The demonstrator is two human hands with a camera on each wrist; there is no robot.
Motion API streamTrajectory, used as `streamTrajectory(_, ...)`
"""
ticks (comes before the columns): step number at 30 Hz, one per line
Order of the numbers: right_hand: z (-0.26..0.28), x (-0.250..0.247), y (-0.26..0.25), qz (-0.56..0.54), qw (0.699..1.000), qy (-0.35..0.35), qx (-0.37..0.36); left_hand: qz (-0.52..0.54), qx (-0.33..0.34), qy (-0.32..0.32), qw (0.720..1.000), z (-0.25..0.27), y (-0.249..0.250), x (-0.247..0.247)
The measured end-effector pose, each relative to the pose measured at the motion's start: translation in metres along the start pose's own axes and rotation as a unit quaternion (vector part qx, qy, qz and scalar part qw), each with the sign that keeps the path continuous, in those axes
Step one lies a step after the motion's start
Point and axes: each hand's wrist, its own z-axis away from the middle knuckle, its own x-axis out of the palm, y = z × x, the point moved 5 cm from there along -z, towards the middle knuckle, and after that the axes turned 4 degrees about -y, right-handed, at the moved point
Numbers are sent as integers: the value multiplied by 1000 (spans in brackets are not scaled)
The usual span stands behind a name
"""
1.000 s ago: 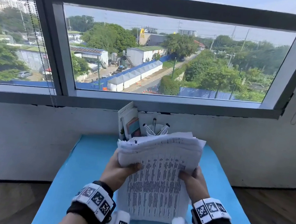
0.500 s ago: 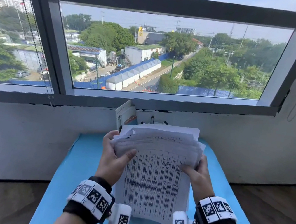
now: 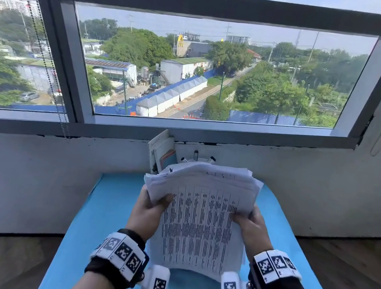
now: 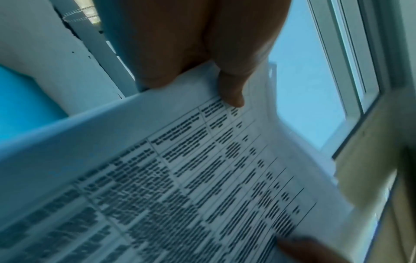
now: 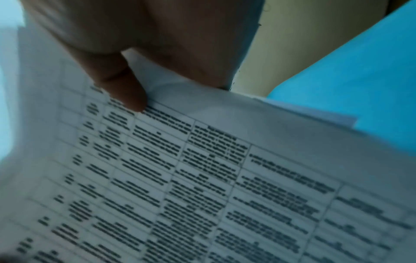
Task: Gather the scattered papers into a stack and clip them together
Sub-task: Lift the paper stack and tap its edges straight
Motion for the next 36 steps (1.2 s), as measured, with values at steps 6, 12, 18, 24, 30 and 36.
streamTrajectory(6,-1,-8,-1,1,1000,-14,5,-17,10,-43,999,-4,3,-6)
streamTrajectory(12,-13,-3,-12,62,998,4,15,-20,-8,-28,999,-11,9,0)
streamTrajectory(18,-4,-5,-2,74,997,8,13,-19,-36,-26,999,-1,-8,-3)
streamTrajectory(24,-10,-10,-20,39,999,10,-25,7,15,-5,1000,-6,9,1)
streamTrajectory(30,-6,-12,4,51,998,26,8,-10,7,-30,999,-2,3,8)
streamTrajectory(36,-4,-19,-8,9,1000,8,-10,27,29,-27,999,-2,10,-1)
